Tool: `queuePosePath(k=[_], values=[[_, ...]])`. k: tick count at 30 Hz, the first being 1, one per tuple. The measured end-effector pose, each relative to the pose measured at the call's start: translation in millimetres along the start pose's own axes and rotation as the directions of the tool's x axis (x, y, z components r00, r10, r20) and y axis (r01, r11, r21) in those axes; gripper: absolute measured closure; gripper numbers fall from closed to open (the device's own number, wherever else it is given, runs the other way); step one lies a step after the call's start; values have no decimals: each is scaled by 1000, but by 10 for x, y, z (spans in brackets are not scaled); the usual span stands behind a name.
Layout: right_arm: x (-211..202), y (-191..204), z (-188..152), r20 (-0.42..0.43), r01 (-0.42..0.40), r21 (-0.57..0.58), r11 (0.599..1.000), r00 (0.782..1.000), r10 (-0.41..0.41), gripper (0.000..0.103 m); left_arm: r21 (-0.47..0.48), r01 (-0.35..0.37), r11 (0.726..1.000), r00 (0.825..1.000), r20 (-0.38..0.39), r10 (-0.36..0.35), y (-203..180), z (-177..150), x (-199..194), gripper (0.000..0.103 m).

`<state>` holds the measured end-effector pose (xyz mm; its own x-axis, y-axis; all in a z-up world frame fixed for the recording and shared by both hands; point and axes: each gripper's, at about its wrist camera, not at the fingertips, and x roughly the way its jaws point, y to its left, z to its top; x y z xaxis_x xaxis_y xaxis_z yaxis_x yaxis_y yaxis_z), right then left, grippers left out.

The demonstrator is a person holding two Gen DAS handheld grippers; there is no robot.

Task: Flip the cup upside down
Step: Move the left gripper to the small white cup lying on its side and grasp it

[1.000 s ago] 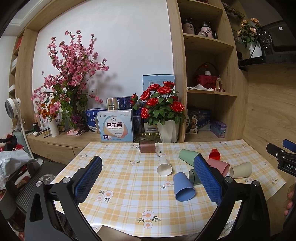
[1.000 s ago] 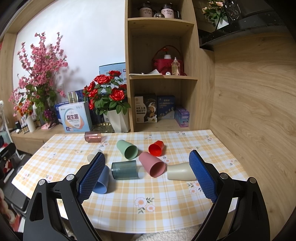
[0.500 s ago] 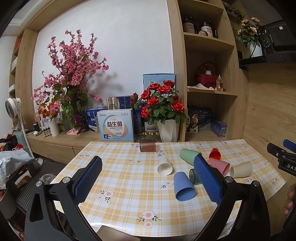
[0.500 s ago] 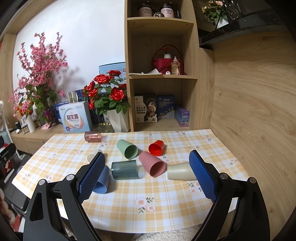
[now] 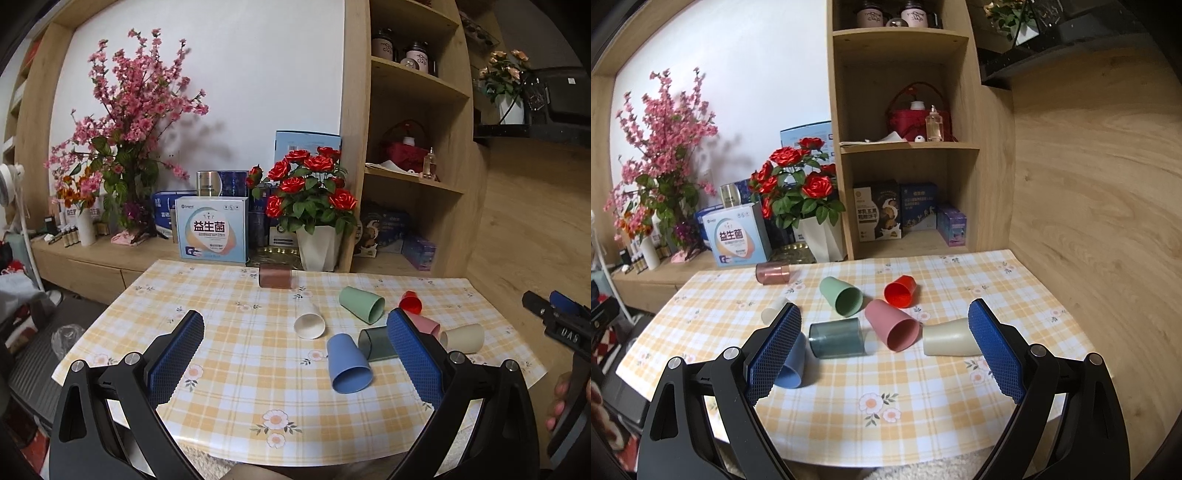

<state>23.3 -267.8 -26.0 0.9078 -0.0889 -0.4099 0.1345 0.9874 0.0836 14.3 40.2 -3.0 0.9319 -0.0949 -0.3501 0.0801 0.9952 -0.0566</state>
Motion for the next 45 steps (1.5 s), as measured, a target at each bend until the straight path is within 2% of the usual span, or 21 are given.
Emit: queuePosePath(k=[4, 9, 12, 16, 22, 27, 30, 34, 41, 45], values=[[191, -104, 31, -18, -23, 27, 999, 1000, 23, 14, 42, -52, 998, 998, 26, 51, 79, 39, 116, 6], [487, -146, 40, -59, -34, 48, 998, 998, 37, 14, 41, -98, 994, 995, -11, 98, 269, 77, 369, 6], [672, -143, 10, -90, -71, 67, 995, 993, 77, 14, 37, -93, 995, 993, -75, 95, 364, 57, 557, 6], [915, -87, -63, -133, -111, 70, 991, 984, 120, 14, 27, -116, 993, 978, -171, 119, 435, -32, 805, 6], [1206, -67, -238, -207, -66, 66, 996, 975, 78, 14, 7, -147, 989, 960, -241, 145, 461, -117, 1086, 6], [1382, -101, -361, -244, -17, 48, 999, 969, 29, 14, -36, -110, 993, 939, -333, 92, 418, -192, 1391, 6], [1480, -148, -440, -267, -7, 66, 998, 963, 24, 14, -30, -66, 997, 924, -378, 49, 287, -267, 1590, 7], [1594, -177, -548, -301, -5, 76, 997, 953, 28, 14, -71, 7, 997, 894, -447, -38, 126, -345, 1864, 19], [1728, -221, -662, -336, -1, 86, 996, 941, 30, 14, -79, 69, 995, 858, -504, -99, -177, -423, 2231, 24], [1797, -268, -677, -342, 10, 96, 995, 939, 23, 14, -84, 71, 994, 843, -527, -105, -219, -421, 2409, 27]])
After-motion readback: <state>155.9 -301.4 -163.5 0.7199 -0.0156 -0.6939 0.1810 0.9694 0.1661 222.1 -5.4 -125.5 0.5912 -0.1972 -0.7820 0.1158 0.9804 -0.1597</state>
